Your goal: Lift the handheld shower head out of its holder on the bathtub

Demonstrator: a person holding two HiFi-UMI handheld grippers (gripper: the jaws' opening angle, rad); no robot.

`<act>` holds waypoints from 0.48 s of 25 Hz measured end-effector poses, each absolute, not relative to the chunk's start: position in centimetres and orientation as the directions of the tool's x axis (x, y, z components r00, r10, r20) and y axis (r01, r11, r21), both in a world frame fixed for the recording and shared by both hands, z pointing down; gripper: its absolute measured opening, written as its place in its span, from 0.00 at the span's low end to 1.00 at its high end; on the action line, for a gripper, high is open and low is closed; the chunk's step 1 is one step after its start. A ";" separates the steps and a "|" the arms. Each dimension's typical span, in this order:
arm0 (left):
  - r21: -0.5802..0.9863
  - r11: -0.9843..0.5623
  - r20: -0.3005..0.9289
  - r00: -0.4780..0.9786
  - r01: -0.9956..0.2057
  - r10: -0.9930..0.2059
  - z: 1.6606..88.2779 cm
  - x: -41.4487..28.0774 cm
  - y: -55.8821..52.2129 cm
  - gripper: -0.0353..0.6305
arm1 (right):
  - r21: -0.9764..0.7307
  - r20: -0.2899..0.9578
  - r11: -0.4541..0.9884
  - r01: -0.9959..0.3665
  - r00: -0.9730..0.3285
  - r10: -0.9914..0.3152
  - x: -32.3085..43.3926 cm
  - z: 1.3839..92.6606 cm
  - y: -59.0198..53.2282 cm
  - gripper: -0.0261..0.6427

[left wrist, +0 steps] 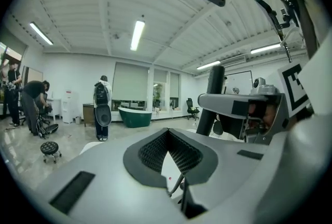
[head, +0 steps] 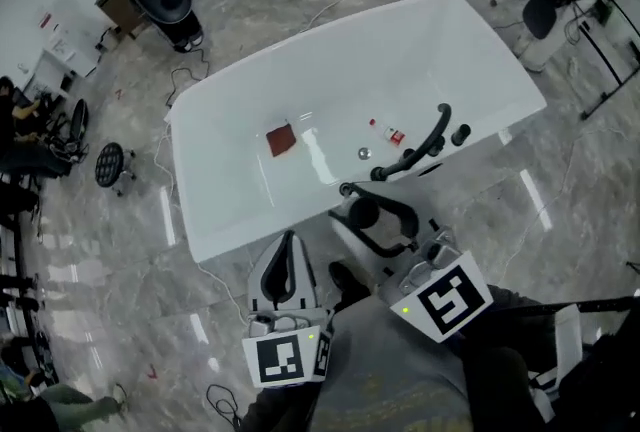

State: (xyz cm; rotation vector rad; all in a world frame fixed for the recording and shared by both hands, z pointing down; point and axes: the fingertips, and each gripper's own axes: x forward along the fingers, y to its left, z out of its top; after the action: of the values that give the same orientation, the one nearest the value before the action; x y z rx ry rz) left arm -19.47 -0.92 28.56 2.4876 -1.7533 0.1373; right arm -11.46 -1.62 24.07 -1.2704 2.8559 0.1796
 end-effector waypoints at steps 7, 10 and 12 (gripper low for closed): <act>0.056 -0.328 0.154 0.332 -0.943 -0.931 27.8 -15.3 1.0 0.06 | 0.035 -0.036 0.705 -0.709 -0.706 -0.708 -8.4 22.2 -1.3 0.25; 0.055 -0.354 0.137 0.359 -0.933 -0.923 26.3 -14.6 1.5 0.06 | 0.052 -0.031 0.690 -0.722 -0.691 -0.722 -7.8 21.2 -0.5 0.25; 0.060 -0.355 0.133 0.360 -0.933 -0.923 25.8 -15.1 1.9 0.06 | 0.054 -0.027 0.691 -0.721 -0.693 -0.720 -8.5 20.8 -0.1 0.25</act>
State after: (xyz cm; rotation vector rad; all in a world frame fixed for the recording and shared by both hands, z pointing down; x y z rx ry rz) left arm -15.10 1.89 25.76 2.4856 -1.7053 0.1149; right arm -8.46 -0.07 20.77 -1.2296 2.8857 0.0939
